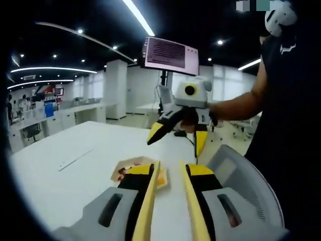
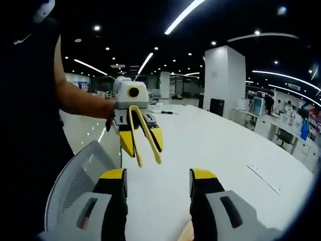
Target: Place the target food into the container with the food tongs after gripping and lifting it, then release it inside without dropping or visibly crushing the food.
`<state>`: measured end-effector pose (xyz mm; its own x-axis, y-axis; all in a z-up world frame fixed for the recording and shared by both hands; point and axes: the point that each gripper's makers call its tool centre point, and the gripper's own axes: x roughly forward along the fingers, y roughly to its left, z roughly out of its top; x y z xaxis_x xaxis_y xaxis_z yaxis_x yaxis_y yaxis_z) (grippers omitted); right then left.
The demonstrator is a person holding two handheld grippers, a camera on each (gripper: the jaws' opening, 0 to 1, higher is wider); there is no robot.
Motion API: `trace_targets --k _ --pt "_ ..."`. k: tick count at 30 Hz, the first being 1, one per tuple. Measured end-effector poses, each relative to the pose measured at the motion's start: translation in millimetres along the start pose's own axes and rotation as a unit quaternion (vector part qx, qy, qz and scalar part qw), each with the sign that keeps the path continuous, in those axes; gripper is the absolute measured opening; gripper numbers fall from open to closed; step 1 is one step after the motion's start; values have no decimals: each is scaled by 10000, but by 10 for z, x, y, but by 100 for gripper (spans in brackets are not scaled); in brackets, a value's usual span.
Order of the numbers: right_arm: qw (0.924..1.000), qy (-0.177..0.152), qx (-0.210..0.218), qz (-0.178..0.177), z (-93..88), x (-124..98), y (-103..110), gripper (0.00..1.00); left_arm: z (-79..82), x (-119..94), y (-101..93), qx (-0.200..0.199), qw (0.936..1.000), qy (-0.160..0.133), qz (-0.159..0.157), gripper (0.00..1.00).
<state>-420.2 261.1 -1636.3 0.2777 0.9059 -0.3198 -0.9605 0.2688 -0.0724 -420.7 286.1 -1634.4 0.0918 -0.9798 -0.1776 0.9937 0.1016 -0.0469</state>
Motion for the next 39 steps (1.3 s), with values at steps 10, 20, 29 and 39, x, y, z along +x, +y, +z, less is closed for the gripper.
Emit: trace_targets --k 10,20,29,39 --pt "9993 136 -75 349 -37 76 121 26 22 97 -93 -13 9997 -27 -228 20" --pt "9983 241 -131 523 -67 155 186 21 7 166 -160 14 9993 5 -379 19" --pt "9977 357 -58 568 -96 173 207 11 22 191 -178 -3 9991 -12 -426 17" --pt "9970 538 -52 558 -116 140 241 2 -54 139 -139 -105 9991 239 -330 18"
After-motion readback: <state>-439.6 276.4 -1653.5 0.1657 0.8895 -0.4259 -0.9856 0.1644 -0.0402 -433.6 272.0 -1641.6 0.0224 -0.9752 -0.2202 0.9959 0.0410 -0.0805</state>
